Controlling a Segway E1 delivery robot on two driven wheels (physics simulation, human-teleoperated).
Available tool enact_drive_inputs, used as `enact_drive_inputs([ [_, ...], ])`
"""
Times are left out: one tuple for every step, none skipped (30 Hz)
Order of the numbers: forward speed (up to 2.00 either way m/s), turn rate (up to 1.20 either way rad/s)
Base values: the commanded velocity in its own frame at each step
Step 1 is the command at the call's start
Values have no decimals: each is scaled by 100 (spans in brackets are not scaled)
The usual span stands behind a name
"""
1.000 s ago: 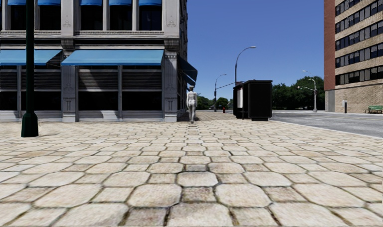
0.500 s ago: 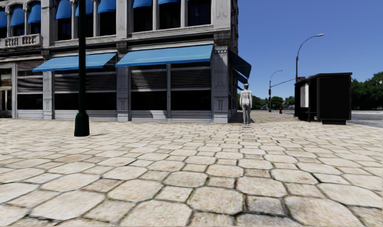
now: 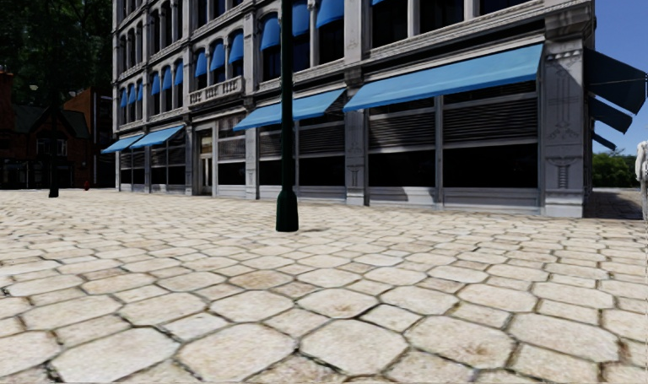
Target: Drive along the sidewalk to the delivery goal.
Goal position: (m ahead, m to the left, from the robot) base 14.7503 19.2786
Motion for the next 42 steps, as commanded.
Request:
enact_drive_inputs([
  [176,91],
  [176,87],
  [176,87],
  [176,86],
  [176,86],
  [176,83],
  [176,77],
  [176,73],
  [176,62],
  [176,43],
  [176,36],
  [176,36],
  [176,29],
  [176,23],
  [176,20],
  [176,19],
  [176,19],
  [176,19],
  [176,19],
  [176,18],
  [176,18],
  [176,23],
  [176,47],
  [176,47],
  [176,72],
  [176,85],
  [176,98],
  [176,104],
  [176,104],
  [176,106],
  [176,106],
  [176,106],
  [176,106],
  [176,106],
  [176,95],
  [176,55],
  [176,33],
  [176,33],
  [176,10],
  [176,1],
  [176,0],
  [176,0],
])
